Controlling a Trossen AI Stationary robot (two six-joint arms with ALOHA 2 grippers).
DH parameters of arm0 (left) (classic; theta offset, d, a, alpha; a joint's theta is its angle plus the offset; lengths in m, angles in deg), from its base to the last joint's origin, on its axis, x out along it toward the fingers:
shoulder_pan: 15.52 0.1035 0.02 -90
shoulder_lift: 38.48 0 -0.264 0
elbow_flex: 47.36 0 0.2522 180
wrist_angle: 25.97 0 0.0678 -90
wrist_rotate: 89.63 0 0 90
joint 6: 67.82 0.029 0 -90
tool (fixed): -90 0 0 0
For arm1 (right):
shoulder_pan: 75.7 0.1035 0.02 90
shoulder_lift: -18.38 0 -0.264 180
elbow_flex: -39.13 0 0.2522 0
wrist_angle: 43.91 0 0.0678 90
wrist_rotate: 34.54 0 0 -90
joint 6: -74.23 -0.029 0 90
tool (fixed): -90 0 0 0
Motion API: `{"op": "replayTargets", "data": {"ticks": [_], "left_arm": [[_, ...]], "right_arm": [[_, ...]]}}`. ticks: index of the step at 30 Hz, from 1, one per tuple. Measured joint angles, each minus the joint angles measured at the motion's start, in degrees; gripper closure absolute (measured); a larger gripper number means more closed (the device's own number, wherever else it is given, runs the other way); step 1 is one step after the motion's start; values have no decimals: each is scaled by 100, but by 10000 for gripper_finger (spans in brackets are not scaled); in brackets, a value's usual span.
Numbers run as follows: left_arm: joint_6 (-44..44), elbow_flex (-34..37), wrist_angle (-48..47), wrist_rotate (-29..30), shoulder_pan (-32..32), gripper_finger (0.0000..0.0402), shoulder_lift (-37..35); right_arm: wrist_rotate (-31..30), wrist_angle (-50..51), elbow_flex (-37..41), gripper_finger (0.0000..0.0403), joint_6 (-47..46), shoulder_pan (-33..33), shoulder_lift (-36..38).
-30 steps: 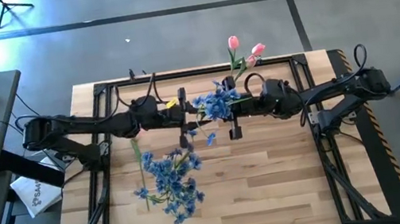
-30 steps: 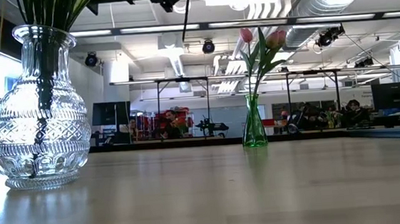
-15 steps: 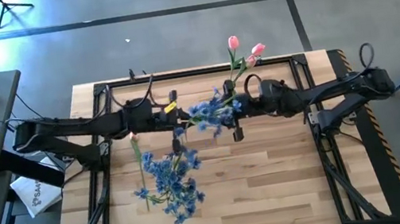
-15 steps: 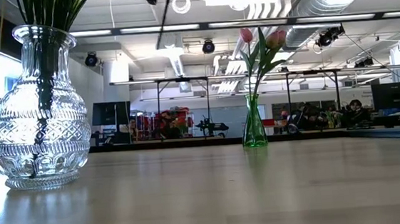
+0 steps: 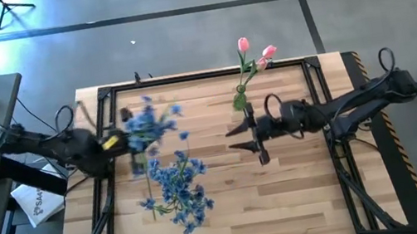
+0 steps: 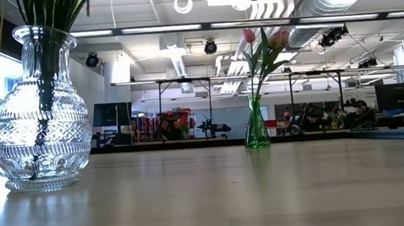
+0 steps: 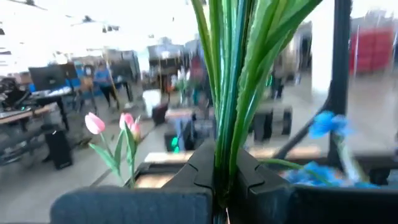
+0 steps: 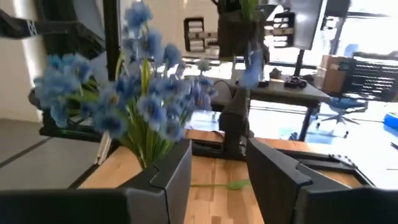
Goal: Sort flowers into vase by color
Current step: Put the blue flowers into the transparent vase
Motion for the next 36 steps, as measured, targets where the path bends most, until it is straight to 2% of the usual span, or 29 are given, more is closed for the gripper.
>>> {"op": "replayTargets", "data": {"ticks": [7,11,15,18,26,32,36], "left_arm": [[-22,1832,1894,173,-797,401,-1250],[-28,2689,2932,156,-1148,401,-1524],[-178,3354,4119,-102,-1423,401,-1510],[-399,3647,4636,-323,-1569,401,-1349],[-428,3598,5481,-644,-1858,401,-598],[-646,3596,5996,-635,-1873,401,363],[-668,3594,6819,-635,-1873,401,1176]], "right_arm": [[-1020,-2110,1618,276,-294,769,313],[-1602,-2983,2295,279,-361,1306,581],[-2096,-3250,2571,279,-340,1788,741],[-2407,-3309,2577,279,-221,2059,743],[-2752,-3301,2339,280,162,2368,721],[-2756,-3300,2113,280,312,2363,721],[-2753,-3272,2004,280,414,2361,720]]}}
